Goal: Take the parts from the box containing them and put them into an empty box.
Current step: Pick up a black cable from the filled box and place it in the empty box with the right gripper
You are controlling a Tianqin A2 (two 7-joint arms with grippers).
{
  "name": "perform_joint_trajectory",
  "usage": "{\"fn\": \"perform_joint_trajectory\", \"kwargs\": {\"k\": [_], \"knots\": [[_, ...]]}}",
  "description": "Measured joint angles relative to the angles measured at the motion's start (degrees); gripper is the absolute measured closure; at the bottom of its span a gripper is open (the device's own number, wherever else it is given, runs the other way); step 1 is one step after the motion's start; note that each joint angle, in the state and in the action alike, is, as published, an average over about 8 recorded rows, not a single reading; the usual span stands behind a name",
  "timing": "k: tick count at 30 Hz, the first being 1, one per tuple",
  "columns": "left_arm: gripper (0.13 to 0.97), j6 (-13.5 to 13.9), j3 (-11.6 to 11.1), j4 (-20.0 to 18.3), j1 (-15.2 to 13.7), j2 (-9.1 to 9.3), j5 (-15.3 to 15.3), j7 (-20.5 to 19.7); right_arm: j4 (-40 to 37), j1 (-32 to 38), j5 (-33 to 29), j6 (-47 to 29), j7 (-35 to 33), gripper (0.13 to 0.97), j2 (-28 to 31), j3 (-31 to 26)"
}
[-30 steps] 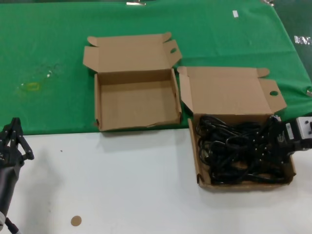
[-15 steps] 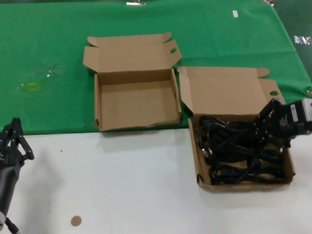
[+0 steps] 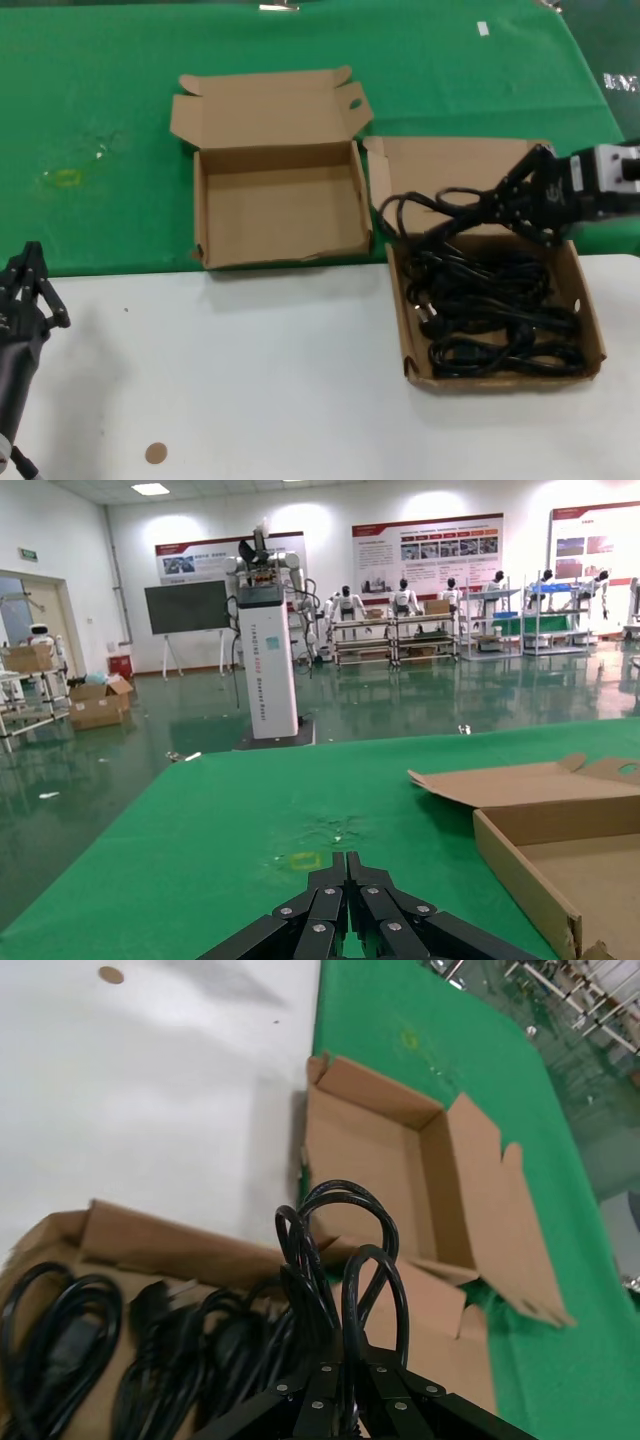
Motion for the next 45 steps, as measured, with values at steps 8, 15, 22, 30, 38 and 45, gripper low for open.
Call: {"fn": "perform_joint_trajectory", "kwargs": {"k": [8, 15, 22, 30, 38, 45], "knots": [[0.945, 0.0, 0.0, 0.0, 0.0, 0.0, 0.0, 0.02, -1.62, 3.16, -1.32, 1.39, 0.3, 0.937, -3.88, -1.33], [0.945, 0.0, 0.0, 0.0, 0.0, 0.0, -0.01, 0.02, -3.01, 5.89, -2.44, 3.16, 1.14, 0.937, -8.2, -2.61], [0.945, 0.0, 0.0, 0.0, 0.0, 0.0, -0.01, 0.02, -4.48, 8.29, -3.91, 5.41, 2.25, 0.937, -13.22, -4.27], [0.945, 0.0, 0.0, 0.0, 0.0, 0.0, -0.01, 0.02, -8.87, 10.76, -5.66, 8.18, 1.95, 0.937, -19.35, -6.38], [0.945, 0.0, 0.0, 0.0, 0.0, 0.0, -0.01, 0.02, -15.42, 12.45, -6.58, 11.32, -0.48, 0.937, -24.72, -7.61], [0.945, 0.0, 0.0, 0.0, 0.0, 0.0, -0.01, 0.02, -21.34, 13.62, -7.04, 13.93, -3.31, 0.937, -28.87, -8.31]]}}
